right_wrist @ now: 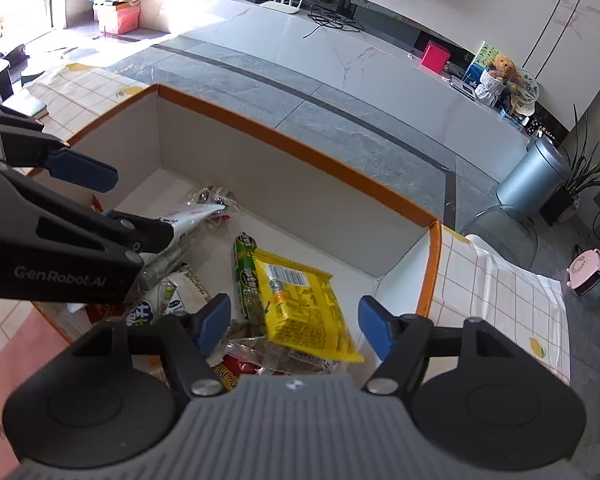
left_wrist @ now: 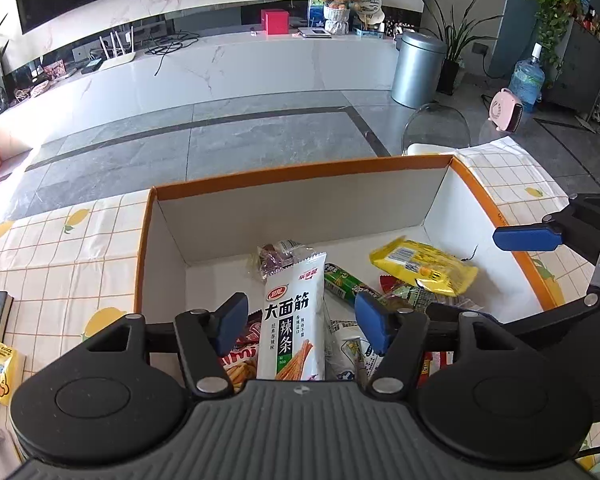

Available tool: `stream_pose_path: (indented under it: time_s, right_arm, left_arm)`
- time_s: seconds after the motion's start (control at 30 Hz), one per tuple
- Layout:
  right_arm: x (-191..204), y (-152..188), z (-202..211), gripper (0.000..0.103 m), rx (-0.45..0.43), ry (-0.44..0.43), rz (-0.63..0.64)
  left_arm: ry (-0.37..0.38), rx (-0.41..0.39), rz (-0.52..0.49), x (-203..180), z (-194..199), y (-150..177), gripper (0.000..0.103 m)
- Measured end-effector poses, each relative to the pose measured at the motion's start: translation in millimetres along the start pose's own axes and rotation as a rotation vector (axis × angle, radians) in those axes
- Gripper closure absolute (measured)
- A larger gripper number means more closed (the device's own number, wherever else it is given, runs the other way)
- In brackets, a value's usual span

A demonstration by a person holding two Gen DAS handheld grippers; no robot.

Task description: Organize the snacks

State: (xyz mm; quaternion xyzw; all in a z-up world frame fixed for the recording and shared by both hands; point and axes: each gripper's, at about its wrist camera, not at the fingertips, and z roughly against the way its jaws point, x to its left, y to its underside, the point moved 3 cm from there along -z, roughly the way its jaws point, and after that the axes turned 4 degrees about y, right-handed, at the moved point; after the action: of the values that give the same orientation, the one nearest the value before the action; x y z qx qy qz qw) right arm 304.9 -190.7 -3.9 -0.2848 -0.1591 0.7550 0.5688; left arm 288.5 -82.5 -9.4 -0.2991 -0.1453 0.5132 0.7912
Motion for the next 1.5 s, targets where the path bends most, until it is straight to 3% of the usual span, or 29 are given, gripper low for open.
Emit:
stream_pose_path:
  time_s: [0.17,0.37,0.67,0.9,1.13,1.3,1.5]
  right_arm:
    - [-6.9,-1.4,37.0,0.029,-0.041,-0.009,-0.051]
    - [-8.4,11.1,97.4,0.024,-0.160,0.013,-0.098]
    - [-3.3,61.1,183.4,0.020,-0.350,0.048,-0.149]
    - [9.6,102.8,223.7,0.014,-0.455,0.073,-0.211]
    - [24.8,134.9,236.6,0.009,-0.487,0.116,-0.278]
    - [33.6,157.8,233.8,0.008,-0.469,0.141,-0.347]
    - [42.5,172.2,216.0,0.008,-0.420,0.186,-0.384]
  left_arm:
    - [-0.018,-0.061,-0.001,-8.7,33.0,-2.9,0.029]
    - [-0.050,-0.182,0.002,-18.5,85.7,-1.0,0.024]
    - [-0.113,-0.304,-0.024,-43.4,141.5,29.9,0.020]
    - [-0.174,-0.362,-0.051,-59.1,165.1,66.9,0.019]
    - [-0.222,-0.365,-0.018,-59.2,169.5,104.4,0.015]
    - [-0.284,-0.343,-0.025,-54.9,166.0,128.7,0.014]
    - [-0.283,-0.290,-0.031,-52.9,148.6,147.2,0.014]
